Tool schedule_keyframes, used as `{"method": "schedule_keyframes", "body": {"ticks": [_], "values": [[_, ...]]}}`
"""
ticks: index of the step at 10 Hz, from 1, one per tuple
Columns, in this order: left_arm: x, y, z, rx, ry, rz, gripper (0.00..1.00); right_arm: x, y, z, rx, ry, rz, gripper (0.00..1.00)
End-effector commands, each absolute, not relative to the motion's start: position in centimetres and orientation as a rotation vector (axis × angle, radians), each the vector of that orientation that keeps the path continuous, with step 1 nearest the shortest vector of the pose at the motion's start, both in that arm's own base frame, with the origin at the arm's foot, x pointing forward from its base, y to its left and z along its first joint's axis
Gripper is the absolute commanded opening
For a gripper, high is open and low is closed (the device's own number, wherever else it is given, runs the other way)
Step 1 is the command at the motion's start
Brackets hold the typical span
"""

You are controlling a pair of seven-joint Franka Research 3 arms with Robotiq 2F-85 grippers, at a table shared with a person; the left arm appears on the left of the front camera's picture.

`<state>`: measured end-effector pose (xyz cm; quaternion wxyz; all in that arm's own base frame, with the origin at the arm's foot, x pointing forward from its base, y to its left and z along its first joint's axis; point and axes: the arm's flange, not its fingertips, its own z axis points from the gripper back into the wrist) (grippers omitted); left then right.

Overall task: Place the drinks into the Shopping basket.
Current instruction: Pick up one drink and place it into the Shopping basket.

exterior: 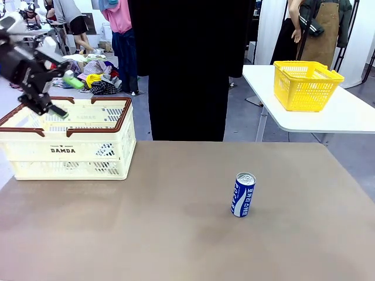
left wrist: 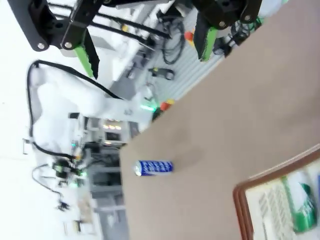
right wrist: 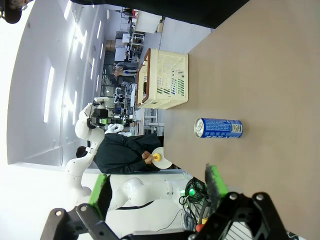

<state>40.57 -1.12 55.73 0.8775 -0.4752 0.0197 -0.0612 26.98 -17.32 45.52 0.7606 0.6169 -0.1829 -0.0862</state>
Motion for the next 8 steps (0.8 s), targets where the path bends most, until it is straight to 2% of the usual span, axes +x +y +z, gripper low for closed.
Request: {"method": "schedule_keyframes", "body": {"ticks": [1,2,3,4,5,6,8], "values": [[40.1,1.2,52.6,-1.155,0.061,-0.07,1.0,27.2,-17.3,45.8,1.36,-0.419,-0.177,1.0],[39.9,1.6,50.4,-1.21,0.037,0.009,1.0,27.2,-17.3,45.8,1.36,-0.419,-0.177,1.0],[40.0,1.7,49.3,-1.274,0.039,-0.006,1.0,27.2,-17.3,45.8,1.36,-0.419,-0.177,1.0],[40.4,1.6,49.5,-1.28,0.033,-0.004,1.0,27.2,-17.3,45.8,1.36,-0.419,-0.177,1.0],[40.5,1.0,50.1,-1.245,-0.033,-0.001,1.0,27.2,-17.3,45.8,1.36,-0.419,-0.177,1.0],[40.1,2.6,48.8,-1.241,0.061,0.021,1.0,27.2,-17.3,45.8,1.36,-0.419,-0.177,1.0],[40.1,2.6,48.8,-1.241,0.061,0.021,1.0,27.2,-17.3,45.8,1.36,-0.419,-0.177,1.0]]}}
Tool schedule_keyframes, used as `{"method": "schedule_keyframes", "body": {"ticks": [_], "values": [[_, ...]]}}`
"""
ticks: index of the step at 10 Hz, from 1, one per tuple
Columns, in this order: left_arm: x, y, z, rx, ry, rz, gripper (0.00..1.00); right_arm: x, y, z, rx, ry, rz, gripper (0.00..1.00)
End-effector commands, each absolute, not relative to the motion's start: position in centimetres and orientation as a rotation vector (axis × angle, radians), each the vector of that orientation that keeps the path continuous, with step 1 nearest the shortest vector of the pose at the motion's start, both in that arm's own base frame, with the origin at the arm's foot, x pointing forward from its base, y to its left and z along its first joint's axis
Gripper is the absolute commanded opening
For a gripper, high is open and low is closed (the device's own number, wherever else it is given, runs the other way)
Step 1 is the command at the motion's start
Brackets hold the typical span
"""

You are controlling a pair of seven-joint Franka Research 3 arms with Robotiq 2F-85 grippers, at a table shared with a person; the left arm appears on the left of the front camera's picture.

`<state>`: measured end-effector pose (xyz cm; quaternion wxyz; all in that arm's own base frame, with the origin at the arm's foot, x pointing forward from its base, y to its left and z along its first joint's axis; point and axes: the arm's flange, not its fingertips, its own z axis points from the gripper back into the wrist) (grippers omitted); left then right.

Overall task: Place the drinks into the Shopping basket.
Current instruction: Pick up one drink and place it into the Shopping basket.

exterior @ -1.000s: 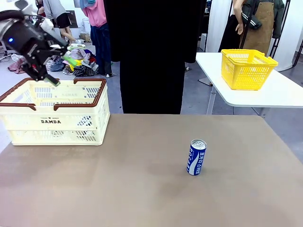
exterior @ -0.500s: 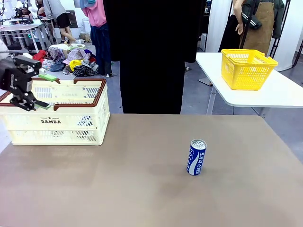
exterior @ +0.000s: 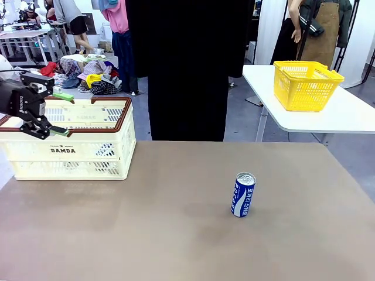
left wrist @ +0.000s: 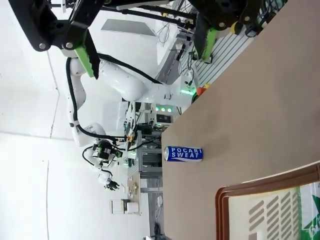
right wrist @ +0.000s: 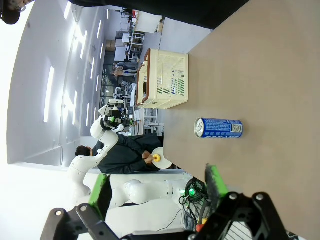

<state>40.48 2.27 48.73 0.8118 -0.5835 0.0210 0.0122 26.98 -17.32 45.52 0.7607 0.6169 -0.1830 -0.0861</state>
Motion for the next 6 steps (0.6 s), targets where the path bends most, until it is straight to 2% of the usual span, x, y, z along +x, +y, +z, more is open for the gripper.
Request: {"method": "schedule_keyframes", "body": {"ticks": [1,6], "values": [[40.1,2.6,48.83,-1.241,0.061,0.021,1.0,27.16,-17.3,45.8,1.36,-0.419,-0.177,1.0],[40.1,2.6,48.83,-1.241,0.061,0.021,1.0,27.16,-17.3,45.8,1.36,-0.419,-0.177,1.0]]}}
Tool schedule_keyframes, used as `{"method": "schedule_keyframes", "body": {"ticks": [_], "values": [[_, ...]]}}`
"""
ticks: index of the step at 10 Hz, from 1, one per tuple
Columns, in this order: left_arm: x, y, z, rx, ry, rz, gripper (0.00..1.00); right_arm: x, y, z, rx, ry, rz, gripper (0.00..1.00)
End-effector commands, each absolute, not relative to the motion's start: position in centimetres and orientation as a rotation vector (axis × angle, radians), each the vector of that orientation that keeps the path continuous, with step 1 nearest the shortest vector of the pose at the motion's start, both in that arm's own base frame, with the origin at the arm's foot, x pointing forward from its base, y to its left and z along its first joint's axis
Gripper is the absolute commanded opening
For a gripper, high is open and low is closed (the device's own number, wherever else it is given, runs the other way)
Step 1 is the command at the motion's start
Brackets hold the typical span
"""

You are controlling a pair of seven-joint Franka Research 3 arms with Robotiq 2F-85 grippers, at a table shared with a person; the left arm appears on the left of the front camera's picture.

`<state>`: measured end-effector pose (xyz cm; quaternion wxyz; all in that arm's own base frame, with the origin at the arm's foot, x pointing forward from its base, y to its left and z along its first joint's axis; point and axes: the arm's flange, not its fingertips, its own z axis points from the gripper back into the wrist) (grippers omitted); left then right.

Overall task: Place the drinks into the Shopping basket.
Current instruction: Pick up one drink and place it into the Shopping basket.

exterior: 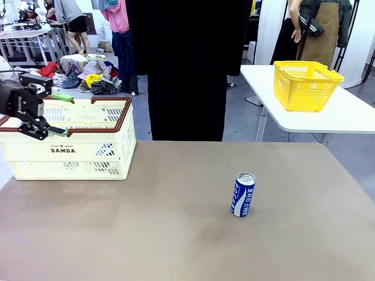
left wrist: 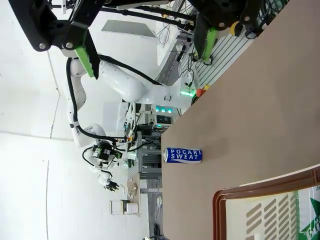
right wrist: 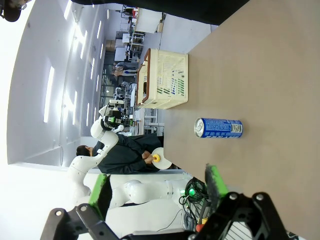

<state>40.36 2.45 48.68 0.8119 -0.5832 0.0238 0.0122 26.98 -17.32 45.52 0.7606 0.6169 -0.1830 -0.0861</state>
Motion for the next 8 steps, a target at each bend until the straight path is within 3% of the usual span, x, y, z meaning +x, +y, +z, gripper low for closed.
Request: {"method": "schedule_keyframes", "body": {"ticks": [1,8], "values": [[40.1,2.6,48.83,-1.241,0.061,0.021,1.0,27.16,-17.3,45.8,1.36,-0.419,-0.177,1.0],[40.1,2.6,48.83,-1.241,0.061,0.021,1.0,27.16,-17.3,45.8,1.36,-0.419,-0.177,1.0]]}}
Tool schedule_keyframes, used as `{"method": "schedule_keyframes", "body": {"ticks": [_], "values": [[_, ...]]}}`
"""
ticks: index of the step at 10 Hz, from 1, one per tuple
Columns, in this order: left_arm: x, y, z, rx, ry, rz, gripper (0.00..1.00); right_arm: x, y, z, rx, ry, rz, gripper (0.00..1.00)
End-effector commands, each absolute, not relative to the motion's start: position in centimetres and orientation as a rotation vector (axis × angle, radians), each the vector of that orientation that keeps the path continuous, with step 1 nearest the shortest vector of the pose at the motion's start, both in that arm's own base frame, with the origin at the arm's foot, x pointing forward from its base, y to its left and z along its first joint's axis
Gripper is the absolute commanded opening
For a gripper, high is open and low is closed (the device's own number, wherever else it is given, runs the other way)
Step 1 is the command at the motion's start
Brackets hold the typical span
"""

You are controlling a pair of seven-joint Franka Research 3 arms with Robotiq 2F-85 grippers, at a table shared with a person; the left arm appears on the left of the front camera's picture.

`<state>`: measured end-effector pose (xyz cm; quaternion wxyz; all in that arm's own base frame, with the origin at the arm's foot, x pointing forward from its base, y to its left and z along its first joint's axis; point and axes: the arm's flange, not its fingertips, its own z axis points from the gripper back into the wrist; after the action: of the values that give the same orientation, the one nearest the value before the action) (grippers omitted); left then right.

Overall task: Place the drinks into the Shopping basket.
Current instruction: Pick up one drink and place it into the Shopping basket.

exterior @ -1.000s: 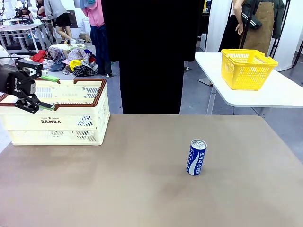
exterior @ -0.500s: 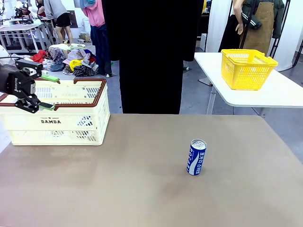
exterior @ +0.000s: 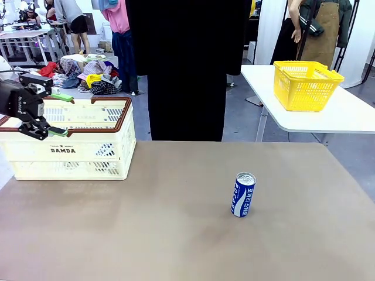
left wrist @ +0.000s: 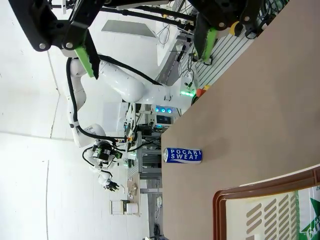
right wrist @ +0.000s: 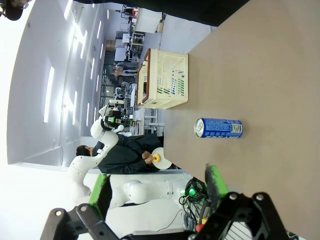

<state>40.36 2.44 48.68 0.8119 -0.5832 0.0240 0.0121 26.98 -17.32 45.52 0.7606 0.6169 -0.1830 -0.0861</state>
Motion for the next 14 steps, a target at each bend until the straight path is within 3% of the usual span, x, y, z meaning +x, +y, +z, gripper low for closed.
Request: {"method": "schedule_keyframes", "body": {"ticks": [1,2,4,5,7,12,14], "values": [[40.1,2.6,48.8,-1.241,0.061,0.021,1.0,27.2,-17.3,45.8,1.36,-0.419,-0.177,1.0],[40.4,2.4,48.7,-1.245,0.051,0.026,1.0,27.2,-17.3,45.8,1.36,-0.419,-0.177,1.0],[41.6,-6.9,52.7,-0.998,0.057,0.081,1.0,27.2,-17.3,45.8,1.36,-0.419,-0.177,1.0],[41.3,-12.3,55.4,-0.926,0.078,-0.032,1.0,27.2,-17.3,45.8,1.36,-0.419,-0.177,1.0],[39.4,-23.1,58.2,-0.605,0.064,-0.087,1.0,27.2,-17.3,45.8,1.36,-0.419,-0.177,1.0],[26.9,-41.5,55.3,-0.274,-0.211,-0.351,1.0,27.2,-17.3,45.8,1.36,-0.419,-0.177,1.0],[28.0,-42.2,52.8,-0.277,-0.275,-0.319,1.0,27.2,-17.3,45.8,1.36,-0.419,-0.177,1.0]]}}
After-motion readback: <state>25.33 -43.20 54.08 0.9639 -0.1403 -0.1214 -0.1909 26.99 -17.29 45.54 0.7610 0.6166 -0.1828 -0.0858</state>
